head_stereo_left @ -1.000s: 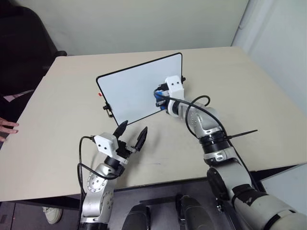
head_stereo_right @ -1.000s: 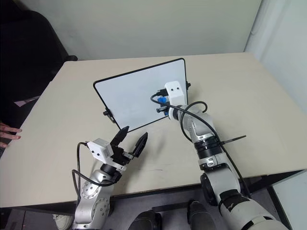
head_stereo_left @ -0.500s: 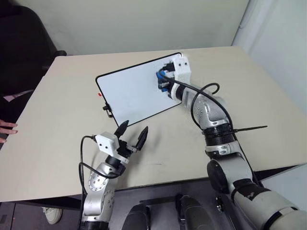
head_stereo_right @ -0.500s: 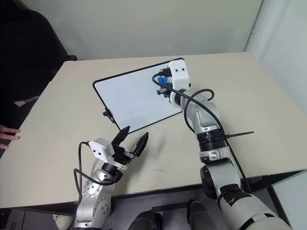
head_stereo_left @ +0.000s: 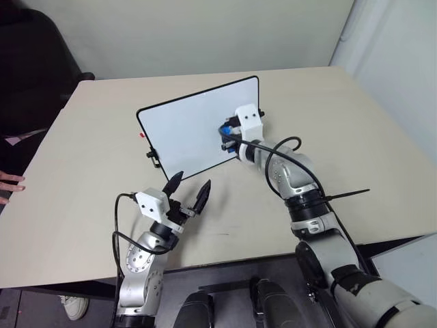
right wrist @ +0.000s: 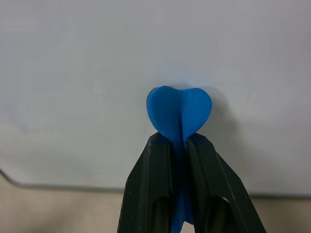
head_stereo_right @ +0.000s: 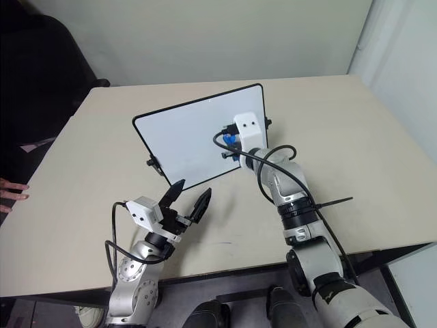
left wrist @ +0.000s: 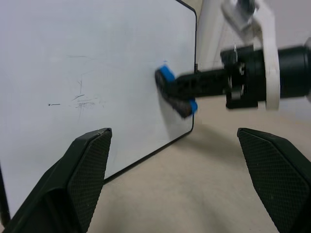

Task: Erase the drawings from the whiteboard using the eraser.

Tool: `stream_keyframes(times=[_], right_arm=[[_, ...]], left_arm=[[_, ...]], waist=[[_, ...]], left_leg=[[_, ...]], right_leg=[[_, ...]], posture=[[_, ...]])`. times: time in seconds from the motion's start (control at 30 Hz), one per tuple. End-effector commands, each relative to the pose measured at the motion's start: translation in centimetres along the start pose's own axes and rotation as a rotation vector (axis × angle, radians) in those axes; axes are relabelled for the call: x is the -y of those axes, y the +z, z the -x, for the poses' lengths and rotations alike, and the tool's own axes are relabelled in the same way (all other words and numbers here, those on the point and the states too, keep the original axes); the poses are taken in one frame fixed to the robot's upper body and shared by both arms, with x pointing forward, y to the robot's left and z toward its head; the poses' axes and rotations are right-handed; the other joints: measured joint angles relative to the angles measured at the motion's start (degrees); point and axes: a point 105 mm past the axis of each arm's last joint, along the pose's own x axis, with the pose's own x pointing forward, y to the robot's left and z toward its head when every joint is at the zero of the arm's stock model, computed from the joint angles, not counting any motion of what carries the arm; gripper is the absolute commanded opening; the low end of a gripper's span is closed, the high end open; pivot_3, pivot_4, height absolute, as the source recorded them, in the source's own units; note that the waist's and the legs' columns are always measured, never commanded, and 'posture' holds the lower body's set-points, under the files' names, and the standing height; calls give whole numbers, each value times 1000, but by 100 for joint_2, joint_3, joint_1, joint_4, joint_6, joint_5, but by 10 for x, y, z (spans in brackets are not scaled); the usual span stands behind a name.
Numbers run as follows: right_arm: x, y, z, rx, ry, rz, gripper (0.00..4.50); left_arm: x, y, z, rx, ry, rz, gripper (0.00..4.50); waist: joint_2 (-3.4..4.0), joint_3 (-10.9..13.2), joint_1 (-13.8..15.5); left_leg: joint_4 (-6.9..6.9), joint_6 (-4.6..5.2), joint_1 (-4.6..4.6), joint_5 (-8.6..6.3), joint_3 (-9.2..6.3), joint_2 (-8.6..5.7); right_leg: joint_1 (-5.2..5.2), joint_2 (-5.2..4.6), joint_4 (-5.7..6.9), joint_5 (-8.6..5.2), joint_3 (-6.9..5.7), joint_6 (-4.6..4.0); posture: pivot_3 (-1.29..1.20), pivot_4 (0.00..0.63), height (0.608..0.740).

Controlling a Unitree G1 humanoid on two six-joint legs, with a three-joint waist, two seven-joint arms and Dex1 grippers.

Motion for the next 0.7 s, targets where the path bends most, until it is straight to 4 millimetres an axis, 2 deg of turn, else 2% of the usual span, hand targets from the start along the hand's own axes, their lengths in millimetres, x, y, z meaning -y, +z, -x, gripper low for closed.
stream_keyframes(times=[0.03, 0.3, 0.47, 0.57, 0.67, 0.7], right_arm=[[-3, 13, 14, 42, 24, 14, 217], [21, 8, 74, 0, 26, 25, 217], [42, -16, 110, -149, -37, 12, 217], [52, -43, 118, -274, -72, -50, 217], [57, -63, 116, -330, -106, -76, 217], [58, -67, 116, -339, -111, -81, 530]], left_arm=[[0, 8, -1, 33, -10, -16, 4500], [2, 7, -2, 30, -20, -13, 4500], [4, 6, -1, 25, -24, -12, 4500], [4, 6, -2, 23, -26, -9, 4500], [5, 4, -4, 20, -33, -2, 4500], [5, 4, -4, 19, -35, -1, 4500]], waist=[[0, 0, 24], [-2, -1, 98], [-3, -2, 116], [-6, -2, 114], [-8, 0, 112], [-8, 0, 112]], left_leg=[[0, 0, -1, 0, 0, 0], [2, 16, -10, -22, 4, -5], [6, 23, -4, -28, 6, -13], [4, 25, 17, -28, 7, -16], [2, 26, 46, -29, 5, -17], [1, 26, 50, -29, 4, -17]], right_leg=[[-1, 0, -1, 0, 0, 0], [10, -2, -11, 2, -1, -21], [27, -1, -17, -13, 1, -4], [47, -1, -19, -34, 2, 30], [68, 0, -15, -48, 3, 54], [71, 0, -12, -48, 5, 53]], posture=[[0, 150, 740], [0, 150, 740], [0, 150, 740], [0, 150, 740], [0, 150, 740], [0, 150, 740]])
